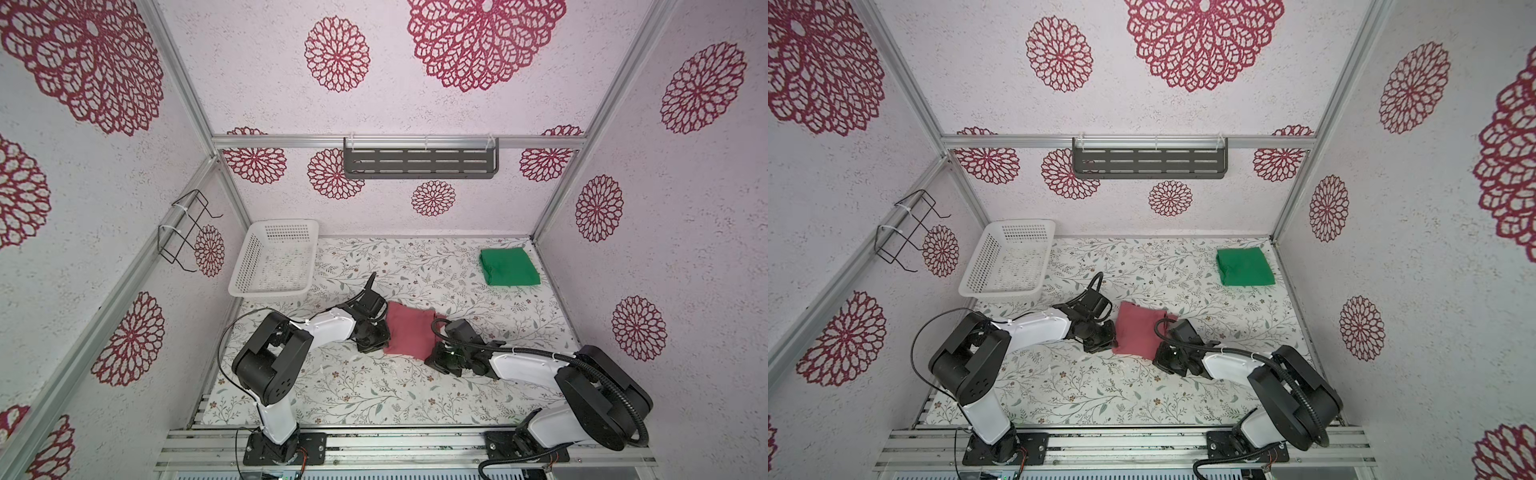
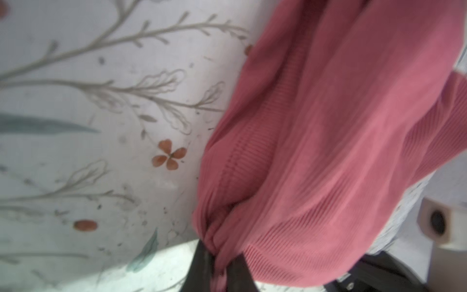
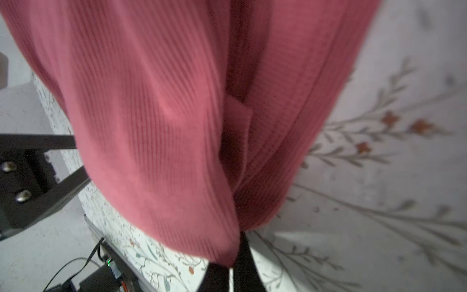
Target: Fold and stack the tank tops
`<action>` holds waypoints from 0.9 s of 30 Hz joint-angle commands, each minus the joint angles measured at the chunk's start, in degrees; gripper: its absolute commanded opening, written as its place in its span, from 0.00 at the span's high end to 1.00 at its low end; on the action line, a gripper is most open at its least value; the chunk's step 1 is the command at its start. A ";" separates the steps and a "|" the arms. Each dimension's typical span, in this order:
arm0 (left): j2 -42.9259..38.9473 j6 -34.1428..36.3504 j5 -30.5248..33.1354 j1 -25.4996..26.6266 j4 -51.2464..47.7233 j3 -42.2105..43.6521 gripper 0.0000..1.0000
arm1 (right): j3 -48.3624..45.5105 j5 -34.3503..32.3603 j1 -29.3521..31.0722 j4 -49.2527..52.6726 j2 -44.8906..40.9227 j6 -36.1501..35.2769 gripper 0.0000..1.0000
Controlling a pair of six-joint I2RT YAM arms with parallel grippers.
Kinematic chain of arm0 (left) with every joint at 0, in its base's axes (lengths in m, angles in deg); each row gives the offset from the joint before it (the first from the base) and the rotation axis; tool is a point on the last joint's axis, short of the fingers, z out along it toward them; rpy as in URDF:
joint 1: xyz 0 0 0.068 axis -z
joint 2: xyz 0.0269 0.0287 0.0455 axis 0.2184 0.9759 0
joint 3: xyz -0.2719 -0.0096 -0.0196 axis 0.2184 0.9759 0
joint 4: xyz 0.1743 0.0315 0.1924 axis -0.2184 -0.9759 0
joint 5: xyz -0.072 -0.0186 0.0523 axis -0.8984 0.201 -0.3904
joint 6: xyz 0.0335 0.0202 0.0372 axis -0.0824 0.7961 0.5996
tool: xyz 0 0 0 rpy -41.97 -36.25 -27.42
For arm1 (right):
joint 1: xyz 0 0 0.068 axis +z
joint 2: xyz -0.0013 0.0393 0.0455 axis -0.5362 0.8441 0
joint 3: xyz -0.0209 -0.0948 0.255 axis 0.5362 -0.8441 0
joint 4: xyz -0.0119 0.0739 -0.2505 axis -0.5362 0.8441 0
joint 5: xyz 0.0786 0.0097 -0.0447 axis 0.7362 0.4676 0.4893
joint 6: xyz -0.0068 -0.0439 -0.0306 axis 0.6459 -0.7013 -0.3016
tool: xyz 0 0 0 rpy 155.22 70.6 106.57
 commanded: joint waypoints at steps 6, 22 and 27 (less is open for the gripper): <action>0.50 0.96 1.67 0.13 -1.59 -0.98 1.00 | 3.25 -6.90 -1.59 15.81 -5.90 -6.11 1.00; -7.01 10.03 -0.53 1.25 -16.91 -9.15 0.38 | 13.95 0.96 -14.53 36.52 -11.91 -29.56 0.44; -4.72 14.65 0.90 -2.47 -14.87 -11.38 0.21 | 16.21 -0.27 -15.76 31.52 -10.77 -26.97 0.27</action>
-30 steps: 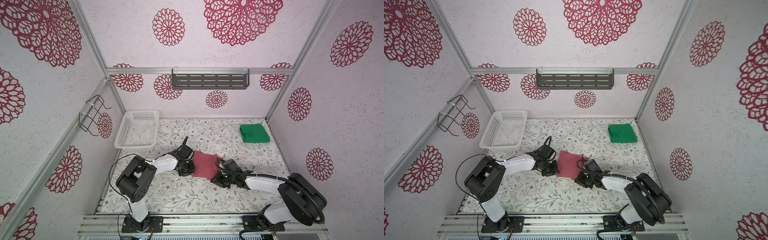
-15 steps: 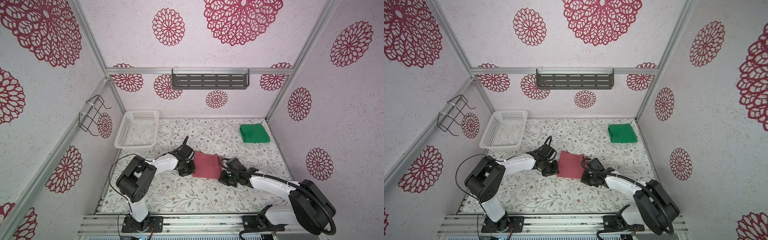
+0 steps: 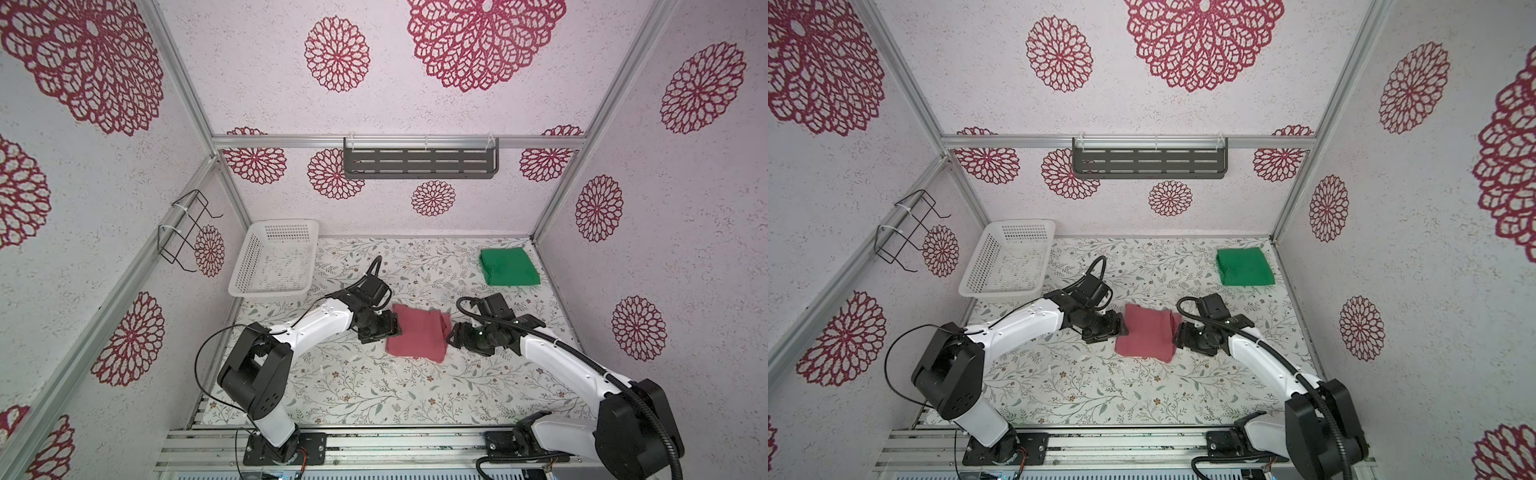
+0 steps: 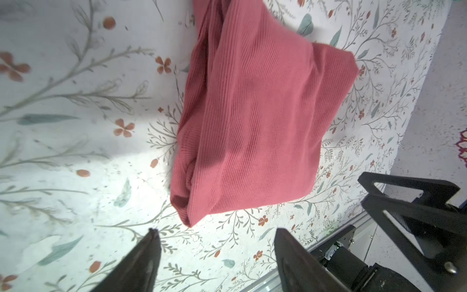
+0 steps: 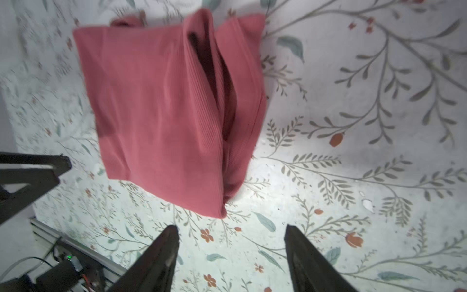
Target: Fold and stack the tank tops
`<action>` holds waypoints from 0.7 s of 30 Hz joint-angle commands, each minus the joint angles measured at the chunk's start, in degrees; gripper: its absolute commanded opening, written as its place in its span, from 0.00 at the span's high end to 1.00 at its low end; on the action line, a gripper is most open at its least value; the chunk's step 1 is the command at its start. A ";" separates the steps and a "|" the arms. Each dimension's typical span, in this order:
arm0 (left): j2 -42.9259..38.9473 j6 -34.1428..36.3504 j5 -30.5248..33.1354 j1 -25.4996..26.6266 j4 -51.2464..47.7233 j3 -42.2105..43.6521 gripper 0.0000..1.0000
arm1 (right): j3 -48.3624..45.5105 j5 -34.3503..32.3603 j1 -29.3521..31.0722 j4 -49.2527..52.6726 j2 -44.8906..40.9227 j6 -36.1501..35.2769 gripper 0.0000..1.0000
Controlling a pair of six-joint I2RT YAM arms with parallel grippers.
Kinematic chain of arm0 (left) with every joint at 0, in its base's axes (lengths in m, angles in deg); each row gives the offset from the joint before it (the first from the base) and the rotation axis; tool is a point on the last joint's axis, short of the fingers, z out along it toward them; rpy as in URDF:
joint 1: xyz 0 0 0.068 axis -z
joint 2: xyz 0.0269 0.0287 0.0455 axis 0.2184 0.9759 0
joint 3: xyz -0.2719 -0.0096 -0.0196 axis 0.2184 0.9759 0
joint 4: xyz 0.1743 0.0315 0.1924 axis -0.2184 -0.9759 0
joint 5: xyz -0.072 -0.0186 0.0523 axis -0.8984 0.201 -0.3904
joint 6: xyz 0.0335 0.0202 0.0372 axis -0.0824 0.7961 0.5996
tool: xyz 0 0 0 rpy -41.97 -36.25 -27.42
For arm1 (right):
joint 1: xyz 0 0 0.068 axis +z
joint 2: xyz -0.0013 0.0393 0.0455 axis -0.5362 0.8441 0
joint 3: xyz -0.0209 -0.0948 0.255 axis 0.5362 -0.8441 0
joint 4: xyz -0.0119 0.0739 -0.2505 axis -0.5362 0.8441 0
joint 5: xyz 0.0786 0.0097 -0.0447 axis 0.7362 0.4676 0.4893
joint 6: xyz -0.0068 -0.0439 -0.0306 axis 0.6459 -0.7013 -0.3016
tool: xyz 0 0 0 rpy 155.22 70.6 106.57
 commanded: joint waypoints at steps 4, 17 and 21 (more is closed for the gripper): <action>9.11 7.04 0.53 -3.36 2.07 -6.89 0.17 | 1.38 0.09 -0.06 -7.11 4.40 6.85 0.23; 18.95 4.15 -4.26 0.27 7.46 -8.06 0.17 | -2.43 -2.30 0.74 -19.18 12.32 11.42 0.24; 19.67 0.72 -5.60 1.74 11.25 -5.94 0.25 | -3.33 0.01 0.96 -24.06 16.27 12.86 0.24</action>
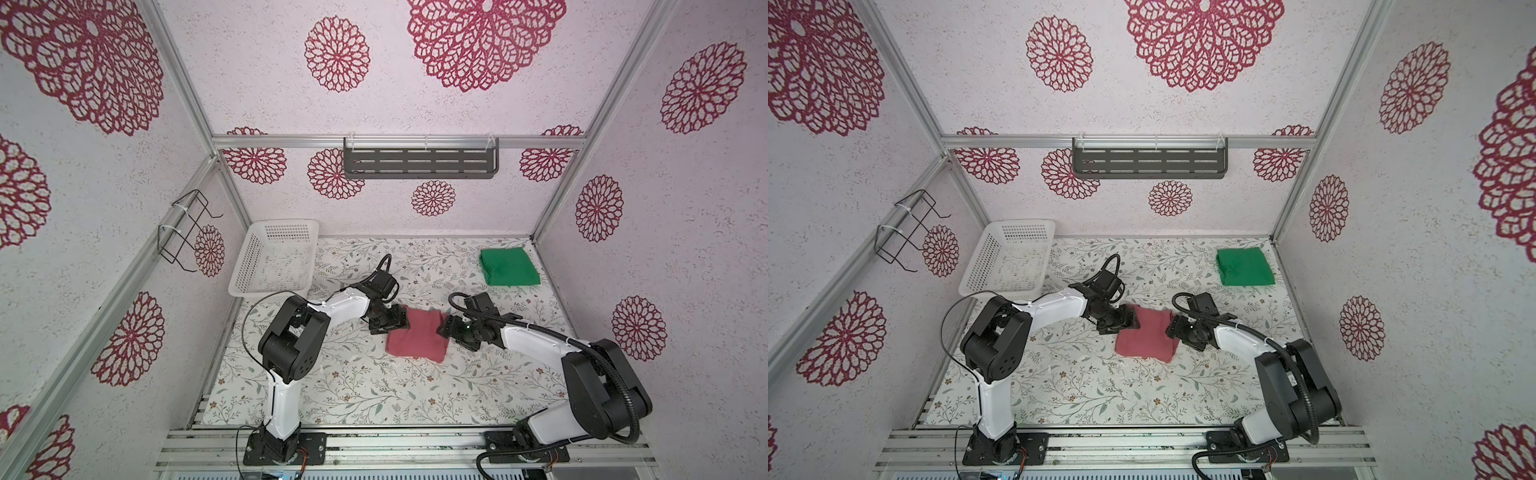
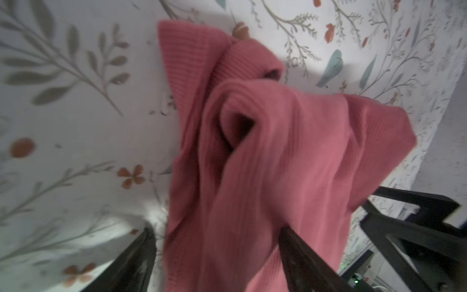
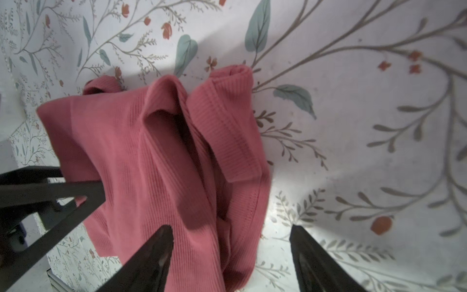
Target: Fold and stack the tank tops
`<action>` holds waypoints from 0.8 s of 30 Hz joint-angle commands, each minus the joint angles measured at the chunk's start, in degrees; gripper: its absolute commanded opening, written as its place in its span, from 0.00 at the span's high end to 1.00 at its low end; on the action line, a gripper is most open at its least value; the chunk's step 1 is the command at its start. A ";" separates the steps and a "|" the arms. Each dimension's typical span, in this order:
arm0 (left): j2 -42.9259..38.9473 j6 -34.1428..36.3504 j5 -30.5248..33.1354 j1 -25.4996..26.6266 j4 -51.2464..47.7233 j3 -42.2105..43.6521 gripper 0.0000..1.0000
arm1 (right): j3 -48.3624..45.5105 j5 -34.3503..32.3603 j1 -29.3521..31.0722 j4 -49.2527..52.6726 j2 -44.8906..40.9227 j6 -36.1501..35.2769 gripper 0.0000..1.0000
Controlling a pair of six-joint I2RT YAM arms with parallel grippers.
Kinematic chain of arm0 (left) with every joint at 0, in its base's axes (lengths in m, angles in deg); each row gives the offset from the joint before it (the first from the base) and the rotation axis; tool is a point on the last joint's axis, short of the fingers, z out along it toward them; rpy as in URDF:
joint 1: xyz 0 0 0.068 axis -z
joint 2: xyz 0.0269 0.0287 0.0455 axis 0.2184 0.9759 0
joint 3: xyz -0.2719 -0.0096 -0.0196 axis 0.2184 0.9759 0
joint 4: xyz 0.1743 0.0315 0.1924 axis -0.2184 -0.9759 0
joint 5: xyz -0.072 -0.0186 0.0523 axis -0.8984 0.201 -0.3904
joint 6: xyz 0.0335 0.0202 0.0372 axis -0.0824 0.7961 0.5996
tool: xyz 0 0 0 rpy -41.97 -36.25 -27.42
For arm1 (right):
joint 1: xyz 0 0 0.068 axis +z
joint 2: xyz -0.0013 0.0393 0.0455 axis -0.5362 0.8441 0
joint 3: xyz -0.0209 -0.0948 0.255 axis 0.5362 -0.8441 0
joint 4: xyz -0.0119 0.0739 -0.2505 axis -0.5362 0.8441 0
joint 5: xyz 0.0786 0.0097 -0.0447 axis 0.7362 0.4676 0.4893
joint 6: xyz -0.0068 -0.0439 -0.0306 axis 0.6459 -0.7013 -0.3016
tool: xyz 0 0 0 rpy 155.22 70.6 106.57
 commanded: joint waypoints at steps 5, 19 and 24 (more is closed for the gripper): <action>1.91 -4.20 -1.45 2.83 3.65 2.13 0.36 | 2.00 4.92 2.71 -8.04 7.35 2.49 0.24; -1.04 -6.86 2.94 3.12 5.15 2.46 0.86 | 5.32 6.47 1.27 -2.30 8.40 -5.19 0.76; -0.99 -8.29 1.74 3.43 8.76 1.20 0.93 | 5.98 11.57 0.18 -4.84 8.76 -7.21 0.90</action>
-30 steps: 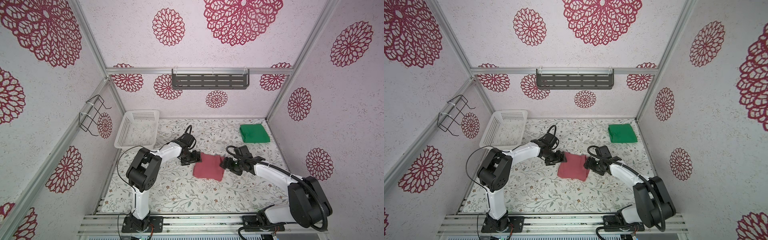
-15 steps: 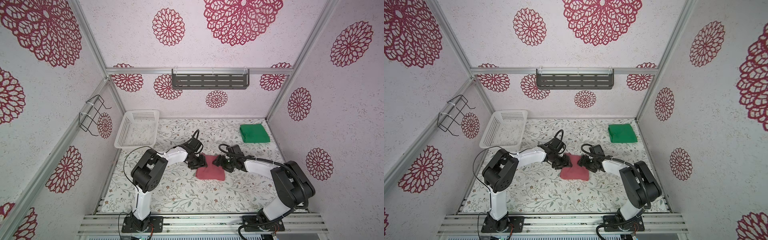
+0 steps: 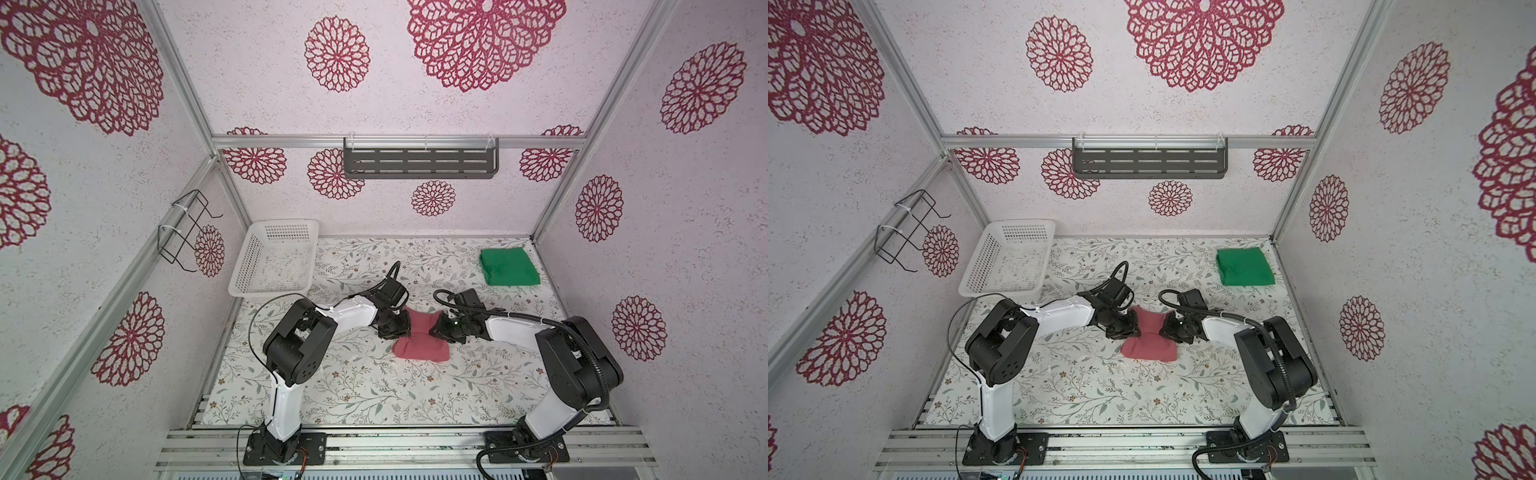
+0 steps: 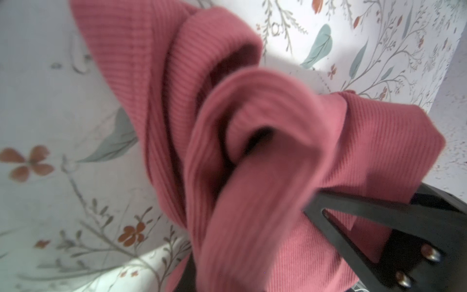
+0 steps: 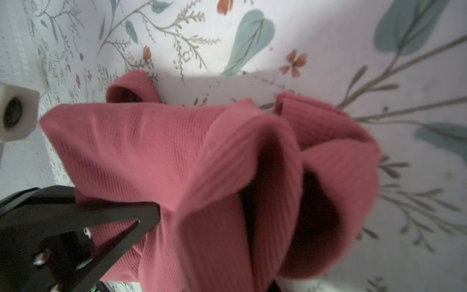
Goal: Fold and stack the tank tops
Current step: 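Lift the pink bundle with both grippers and carry it toward the green tank top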
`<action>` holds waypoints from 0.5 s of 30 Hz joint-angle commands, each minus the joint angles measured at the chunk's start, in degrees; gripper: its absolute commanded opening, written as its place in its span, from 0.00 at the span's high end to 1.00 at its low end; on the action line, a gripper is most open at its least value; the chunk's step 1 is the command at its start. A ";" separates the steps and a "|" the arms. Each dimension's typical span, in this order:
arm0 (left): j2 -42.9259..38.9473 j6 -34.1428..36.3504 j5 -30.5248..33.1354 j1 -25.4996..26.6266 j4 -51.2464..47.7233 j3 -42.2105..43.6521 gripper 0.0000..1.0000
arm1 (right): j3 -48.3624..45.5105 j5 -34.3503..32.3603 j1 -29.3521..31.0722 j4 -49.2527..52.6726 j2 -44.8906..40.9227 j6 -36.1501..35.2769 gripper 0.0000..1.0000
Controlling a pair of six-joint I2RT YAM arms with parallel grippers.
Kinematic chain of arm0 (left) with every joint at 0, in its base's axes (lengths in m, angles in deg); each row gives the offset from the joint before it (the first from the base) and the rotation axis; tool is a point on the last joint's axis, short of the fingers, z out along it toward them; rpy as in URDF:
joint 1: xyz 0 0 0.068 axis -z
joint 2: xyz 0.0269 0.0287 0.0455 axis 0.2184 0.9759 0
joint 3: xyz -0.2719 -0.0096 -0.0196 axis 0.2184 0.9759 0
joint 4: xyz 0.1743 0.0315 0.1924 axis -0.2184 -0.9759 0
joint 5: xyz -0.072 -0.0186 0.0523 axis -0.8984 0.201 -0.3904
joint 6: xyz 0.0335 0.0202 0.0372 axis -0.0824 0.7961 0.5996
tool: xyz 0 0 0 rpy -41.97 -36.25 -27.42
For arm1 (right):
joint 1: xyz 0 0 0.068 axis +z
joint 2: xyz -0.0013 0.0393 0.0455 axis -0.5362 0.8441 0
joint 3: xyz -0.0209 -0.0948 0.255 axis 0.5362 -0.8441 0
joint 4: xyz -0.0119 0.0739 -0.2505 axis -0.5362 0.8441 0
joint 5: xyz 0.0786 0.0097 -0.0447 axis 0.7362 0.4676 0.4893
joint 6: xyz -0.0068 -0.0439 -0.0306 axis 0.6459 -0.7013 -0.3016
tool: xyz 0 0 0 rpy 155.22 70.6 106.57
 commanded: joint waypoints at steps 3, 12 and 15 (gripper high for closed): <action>-1.36 -2.27 0.40 0.14 5.54 -1.76 0.98 | 2.09 6.35 -1.59 -0.80 -0.64 -3.73 0.92; 3.16 -1.42 1.15 0.53 8.52 -14.52 1.00 | 8.56 9.07 -9.65 7.36 -3.66 -14.44 1.00; 7.52 -1.06 1.51 0.59 10.07 -21.00 1.00 | 11.52 10.10 -13.50 11.37 -3.43 -19.43 1.00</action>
